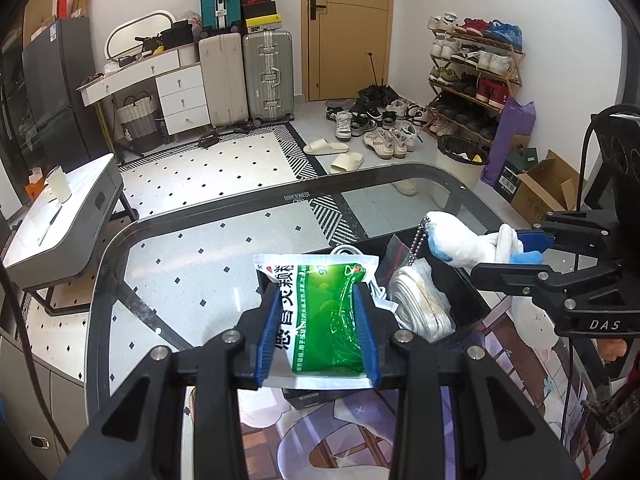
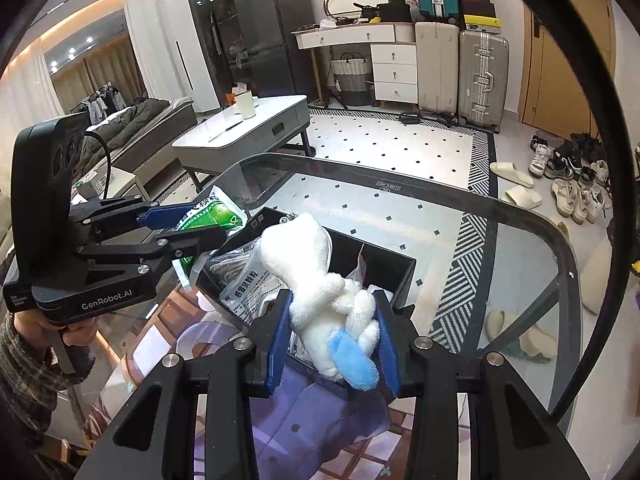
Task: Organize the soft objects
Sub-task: 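Lift and carry the sachet with the left tool while the right carries the bunny over the box, then lower the sachet and bunny into the black box and open both tools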
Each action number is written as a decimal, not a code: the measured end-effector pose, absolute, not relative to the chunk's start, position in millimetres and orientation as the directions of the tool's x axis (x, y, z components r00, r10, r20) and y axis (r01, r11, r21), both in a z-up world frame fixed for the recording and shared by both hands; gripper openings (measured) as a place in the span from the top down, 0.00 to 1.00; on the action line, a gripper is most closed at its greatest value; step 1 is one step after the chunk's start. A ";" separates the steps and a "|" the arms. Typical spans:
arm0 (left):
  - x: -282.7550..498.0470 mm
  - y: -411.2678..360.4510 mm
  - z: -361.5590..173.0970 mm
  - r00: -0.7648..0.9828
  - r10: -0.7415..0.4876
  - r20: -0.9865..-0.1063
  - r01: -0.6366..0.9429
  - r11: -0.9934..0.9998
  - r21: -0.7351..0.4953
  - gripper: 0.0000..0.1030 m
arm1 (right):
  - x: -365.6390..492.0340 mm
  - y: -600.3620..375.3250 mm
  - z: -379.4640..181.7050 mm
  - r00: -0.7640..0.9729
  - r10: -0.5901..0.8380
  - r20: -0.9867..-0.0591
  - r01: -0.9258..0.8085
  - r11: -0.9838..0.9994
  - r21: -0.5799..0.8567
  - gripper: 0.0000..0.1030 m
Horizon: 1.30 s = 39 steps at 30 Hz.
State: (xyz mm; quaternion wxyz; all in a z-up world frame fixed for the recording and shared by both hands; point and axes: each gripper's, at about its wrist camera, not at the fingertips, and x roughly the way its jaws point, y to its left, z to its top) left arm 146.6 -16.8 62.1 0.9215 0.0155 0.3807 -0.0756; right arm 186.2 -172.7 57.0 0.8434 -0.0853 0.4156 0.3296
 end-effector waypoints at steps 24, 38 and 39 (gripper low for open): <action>176.8 -17.3 26.4 0.654 -0.156 -0.740 0.164 0.985 -0.062 0.67 | 227.8 -144.0 14.3 0.366 0.484 -0.795 -0.610 0.770 0.187 0.62; 168.9 -18.2 24.5 0.662 -0.167 -0.731 0.172 0.983 -0.069 0.59 | 229.4 -146.6 12.1 0.356 0.491 -0.795 -0.594 0.776 0.213 0.53; 167.4 -18.4 24.7 0.660 -0.172 -0.731 0.177 0.982 -0.071 0.58 | 228.6 -146.8 13.3 0.357 0.493 -0.793 -0.595 0.775 0.214 0.52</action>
